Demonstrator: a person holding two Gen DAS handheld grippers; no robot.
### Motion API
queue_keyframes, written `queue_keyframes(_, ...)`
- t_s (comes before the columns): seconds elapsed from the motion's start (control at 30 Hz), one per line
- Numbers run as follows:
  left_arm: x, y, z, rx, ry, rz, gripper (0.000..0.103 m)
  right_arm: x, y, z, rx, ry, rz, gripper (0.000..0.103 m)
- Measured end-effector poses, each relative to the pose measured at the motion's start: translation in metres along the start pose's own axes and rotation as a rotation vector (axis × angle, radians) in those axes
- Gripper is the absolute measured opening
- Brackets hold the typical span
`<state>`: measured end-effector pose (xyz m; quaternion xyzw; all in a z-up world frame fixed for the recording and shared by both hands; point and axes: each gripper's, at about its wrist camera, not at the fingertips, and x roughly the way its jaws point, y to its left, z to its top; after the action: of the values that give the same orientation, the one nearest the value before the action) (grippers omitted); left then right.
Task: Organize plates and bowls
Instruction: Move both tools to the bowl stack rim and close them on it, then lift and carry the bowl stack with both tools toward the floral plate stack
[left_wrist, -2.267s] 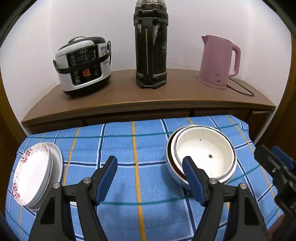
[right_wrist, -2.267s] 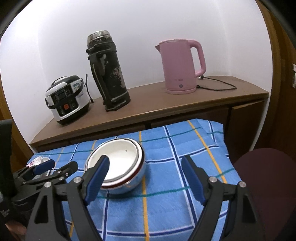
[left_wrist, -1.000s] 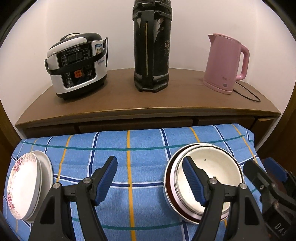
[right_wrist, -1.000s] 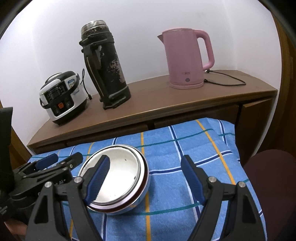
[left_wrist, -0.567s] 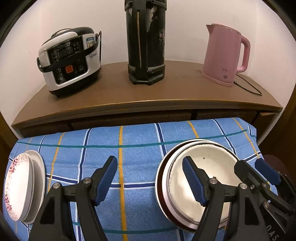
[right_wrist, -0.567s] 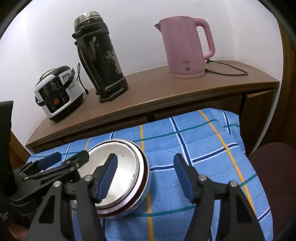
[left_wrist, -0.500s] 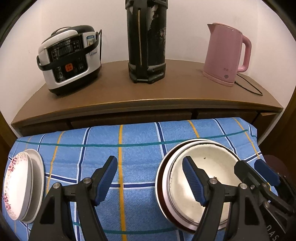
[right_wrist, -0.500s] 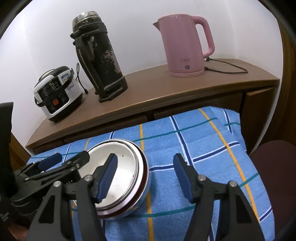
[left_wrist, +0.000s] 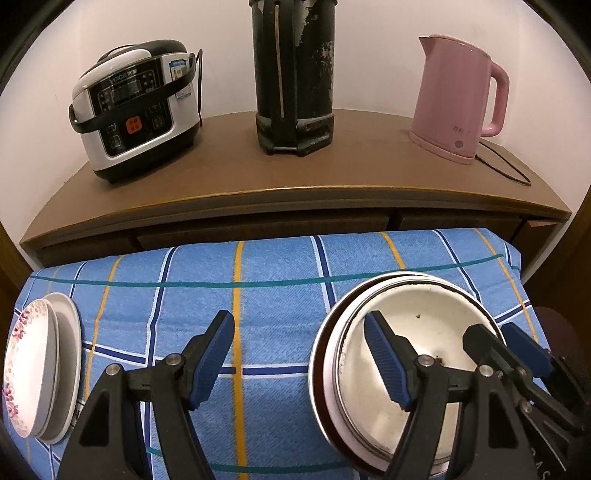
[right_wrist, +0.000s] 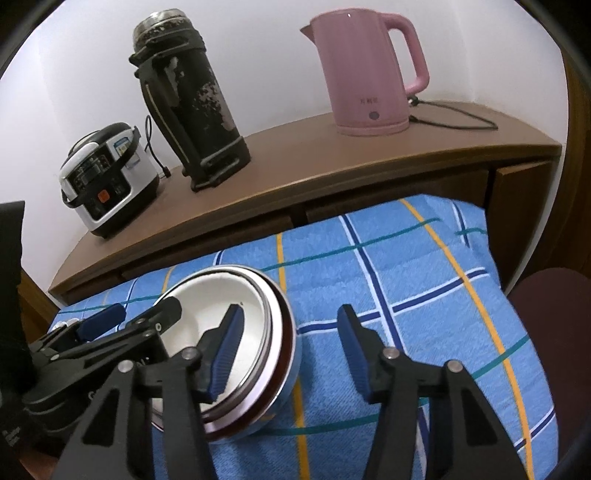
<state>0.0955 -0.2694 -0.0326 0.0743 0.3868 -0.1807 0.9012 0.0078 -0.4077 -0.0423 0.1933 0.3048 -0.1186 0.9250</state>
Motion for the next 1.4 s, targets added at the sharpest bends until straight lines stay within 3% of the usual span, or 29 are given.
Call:
queue_keyframes(0.1, 0.003, 0.000, 0.000, -0.006, 0.006, -0.014, 0.072, 0.005, -0.002, -0.001, 0.017, 0.021, 0.013, 0.046)
queue_keyframes(0.23, 0.011, 0.001, -0.002, -0.043, 0.049, -0.086, 0.051, 0.011, -0.002, -0.001, 0.034, 0.041, 0.039, 0.041)
queue_keyframes(0.4, 0.018, 0.001, -0.006, -0.086, 0.073, -0.144, 0.034, 0.018, 0.002, -0.003, 0.049, 0.063, 0.065, 0.030)
queue_keyframes(1.4, -0.001, -0.008, -0.022, -0.023, 0.098, -0.121, 0.032, 0.000, 0.002, -0.012, 0.068, 0.115, 0.007, 0.026)
